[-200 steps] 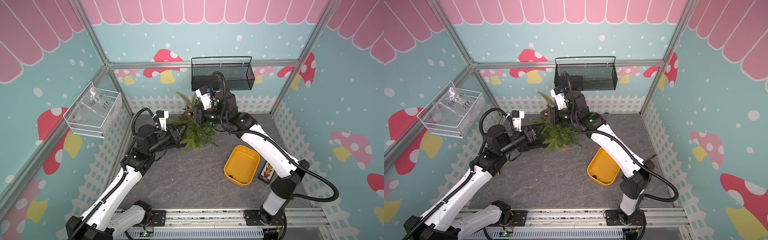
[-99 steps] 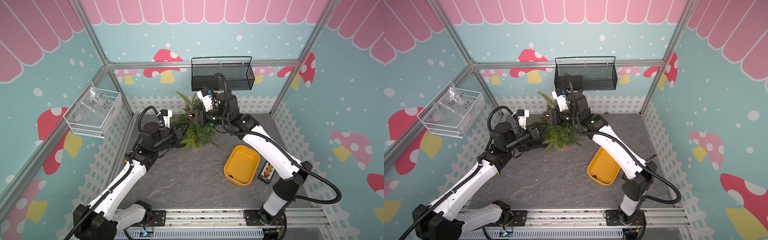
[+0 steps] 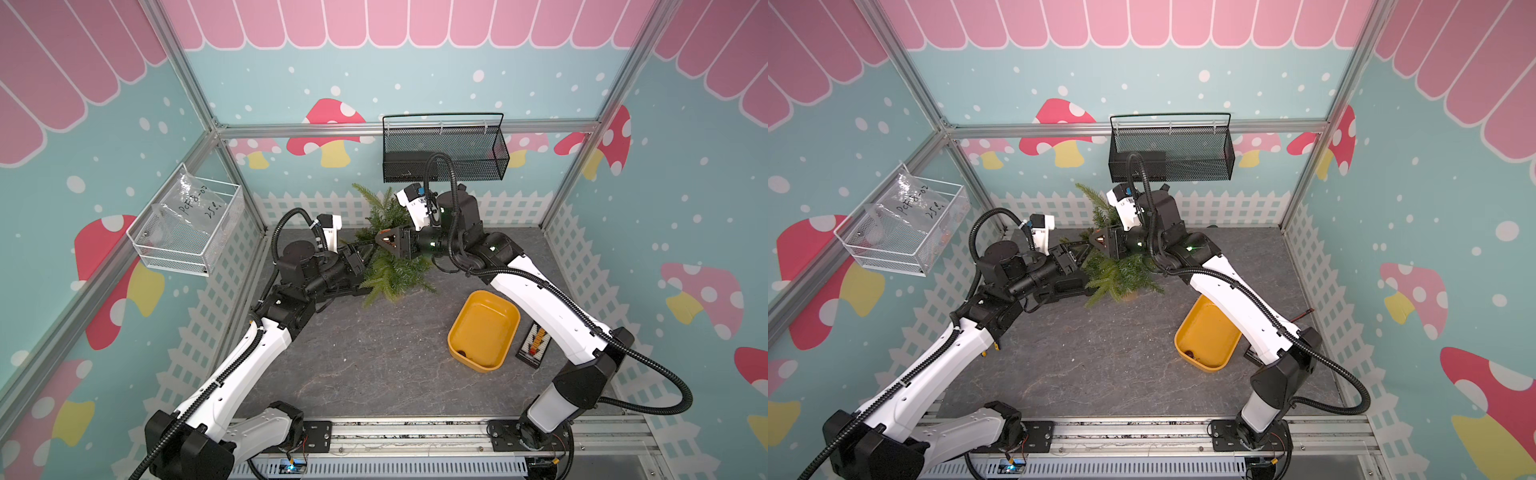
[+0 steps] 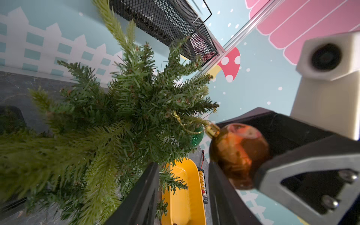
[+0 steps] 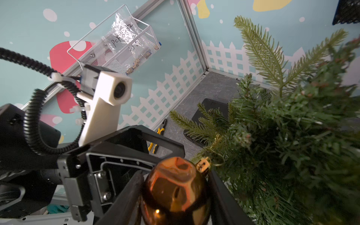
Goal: Decorate the small christmas tree with ornaments
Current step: Hang an ornament on the christmas tree.
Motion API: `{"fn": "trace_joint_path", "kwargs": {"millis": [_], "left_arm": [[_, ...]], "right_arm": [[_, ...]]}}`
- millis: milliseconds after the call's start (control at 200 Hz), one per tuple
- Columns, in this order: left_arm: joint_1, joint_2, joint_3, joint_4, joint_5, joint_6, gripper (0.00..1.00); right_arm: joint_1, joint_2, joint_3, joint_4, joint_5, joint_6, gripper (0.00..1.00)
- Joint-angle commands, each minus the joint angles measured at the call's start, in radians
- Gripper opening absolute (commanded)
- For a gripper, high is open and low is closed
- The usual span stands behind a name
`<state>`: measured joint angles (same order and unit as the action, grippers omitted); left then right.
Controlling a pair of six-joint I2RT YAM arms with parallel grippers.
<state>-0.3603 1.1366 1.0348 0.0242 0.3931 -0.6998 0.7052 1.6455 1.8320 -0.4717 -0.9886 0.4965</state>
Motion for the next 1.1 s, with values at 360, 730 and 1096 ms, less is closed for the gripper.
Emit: {"fn": "trace_joint_path", "kwargs": {"millis": [360, 730, 1096], "left_arm": [[0.012, 0.067, 0.103, 0.005, 0.006, -0.015, 0.52], [0.007, 0.113, 0.148, -0.012, 0.033, -0.01, 0.47], [-0.032, 0.165, 0.194, -0.06, 0.033, 0.035, 0.45]], "right_arm": [[-0.004, -0.033, -0.052, -0.07, 0.011, -0.123, 0.39], [-0.004, -0.039, -0.069, -0.07, 0.02, -0.146, 0.39], [-0.004, -0.041, -0.078, -0.061, 0.023, -0.143, 0.39]]}}
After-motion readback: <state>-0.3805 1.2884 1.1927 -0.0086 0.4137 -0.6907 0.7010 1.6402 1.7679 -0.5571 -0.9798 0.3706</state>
